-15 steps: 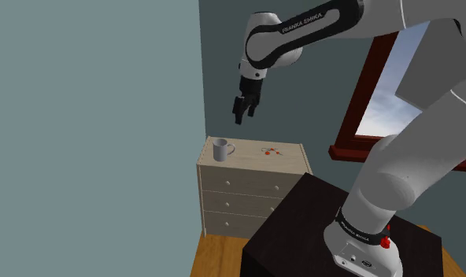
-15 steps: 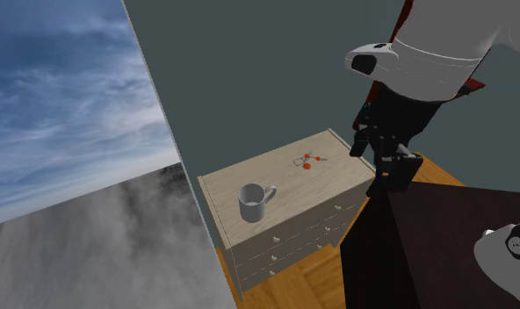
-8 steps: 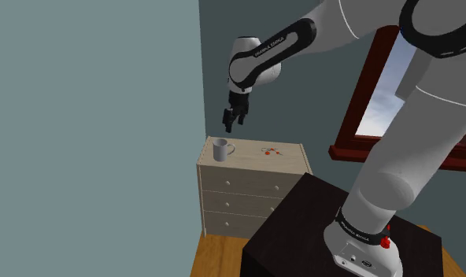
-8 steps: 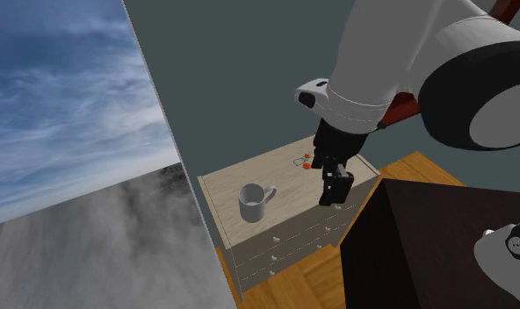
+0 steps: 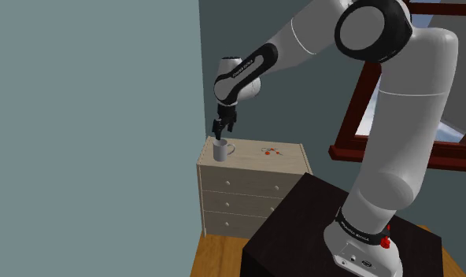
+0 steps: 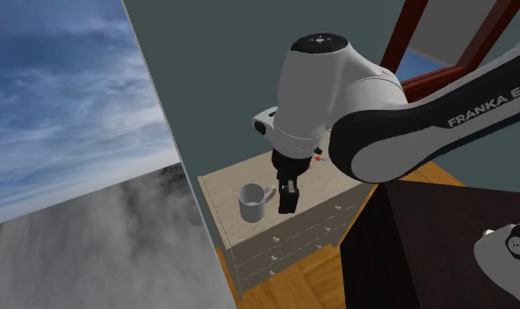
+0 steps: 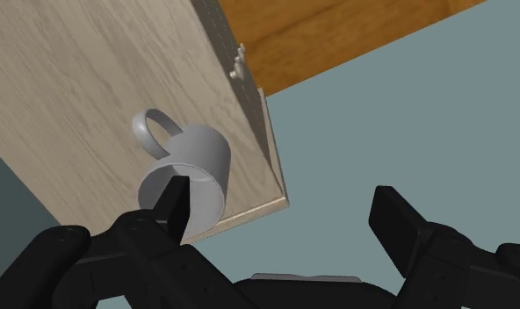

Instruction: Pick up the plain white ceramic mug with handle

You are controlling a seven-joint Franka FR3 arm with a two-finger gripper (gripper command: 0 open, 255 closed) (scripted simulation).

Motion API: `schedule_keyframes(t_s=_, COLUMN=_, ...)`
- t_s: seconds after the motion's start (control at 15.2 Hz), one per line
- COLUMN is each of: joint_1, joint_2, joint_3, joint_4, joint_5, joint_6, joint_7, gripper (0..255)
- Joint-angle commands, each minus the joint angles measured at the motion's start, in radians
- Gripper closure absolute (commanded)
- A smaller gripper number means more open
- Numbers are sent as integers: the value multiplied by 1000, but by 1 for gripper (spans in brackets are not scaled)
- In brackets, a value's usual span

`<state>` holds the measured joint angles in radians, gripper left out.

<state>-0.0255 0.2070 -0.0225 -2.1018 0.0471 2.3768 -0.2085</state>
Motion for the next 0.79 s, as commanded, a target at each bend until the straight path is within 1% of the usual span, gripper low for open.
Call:
schedule_keyframes(t_s=0.0, joint_1=-5, joint_2=83, joint_3=-4, joint_4=57, joint_5=-3, joint_6=26, joint_7=-6, gripper=0)
schedule_keyframes(t_s=0.46, joint_1=-13, joint_2=355, joint_3=-14, joint_4=301, joint_5=-16, joint_6=55, joint_7=-10, gripper=0)
schedule_keyframes(t_s=0.73, joint_1=-14, joint_2=392, joint_3=-13, joint_4=301, joint_5=-14, joint_6=92, joint_7=-11, gripper=0)
